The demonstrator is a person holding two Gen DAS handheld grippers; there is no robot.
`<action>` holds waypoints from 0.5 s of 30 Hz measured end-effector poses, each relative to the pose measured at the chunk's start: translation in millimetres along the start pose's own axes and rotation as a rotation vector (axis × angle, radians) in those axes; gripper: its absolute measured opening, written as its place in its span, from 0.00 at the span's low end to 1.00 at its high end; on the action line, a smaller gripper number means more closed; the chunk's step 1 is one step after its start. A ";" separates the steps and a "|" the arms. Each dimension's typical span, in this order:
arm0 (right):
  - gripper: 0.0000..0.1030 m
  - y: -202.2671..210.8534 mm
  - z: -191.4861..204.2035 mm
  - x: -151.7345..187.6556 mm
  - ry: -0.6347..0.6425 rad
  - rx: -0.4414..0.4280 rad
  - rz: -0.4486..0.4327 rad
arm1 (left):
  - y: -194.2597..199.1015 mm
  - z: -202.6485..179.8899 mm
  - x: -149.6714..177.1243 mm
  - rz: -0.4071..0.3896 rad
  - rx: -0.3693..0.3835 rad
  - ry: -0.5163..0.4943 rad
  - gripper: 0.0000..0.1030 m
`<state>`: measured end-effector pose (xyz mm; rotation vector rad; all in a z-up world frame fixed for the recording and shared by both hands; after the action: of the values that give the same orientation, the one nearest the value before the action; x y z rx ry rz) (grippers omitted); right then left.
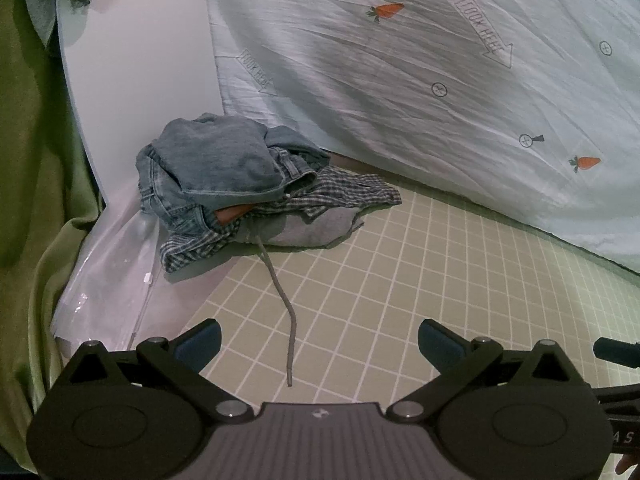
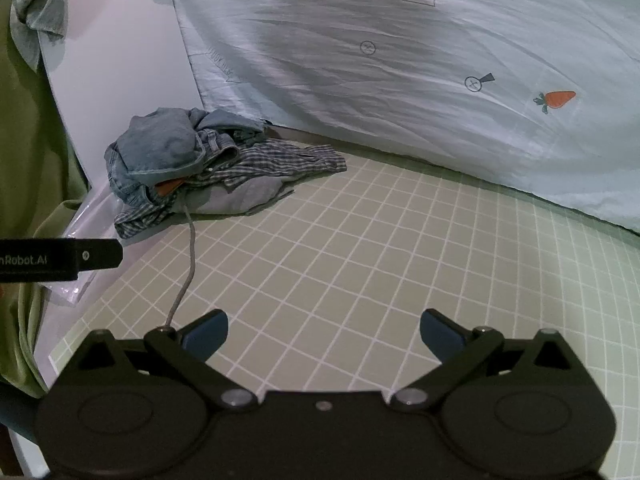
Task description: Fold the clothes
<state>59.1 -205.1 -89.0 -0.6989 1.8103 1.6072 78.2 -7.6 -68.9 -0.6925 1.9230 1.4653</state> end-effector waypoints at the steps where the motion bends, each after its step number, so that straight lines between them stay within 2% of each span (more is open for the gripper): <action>1: 1.00 -0.3 -0.3 0.0 -0.001 0.000 0.000 | 0.2 -0.3 0.6 -0.001 0.000 0.000 1.00; 15: 1.00 2.6 -0.4 0.2 -0.013 0.001 -0.003 | 1.7 3.1 2.0 0.001 0.009 0.005 1.00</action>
<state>57.1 -205.1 -87.4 -0.6891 1.7996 1.6053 76.2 -4.3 -70.0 -0.6924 1.9326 1.4562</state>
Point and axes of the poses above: each gripper's, at about its wrist camera, not at the fingertips, and y roughly against the way its jaws point, z to its left, x to its underside, the point moved 10 cm from there along -y, roughly the way its jaws point, and after that the axes turned 12 degrees about x, right-handed, at the moved point
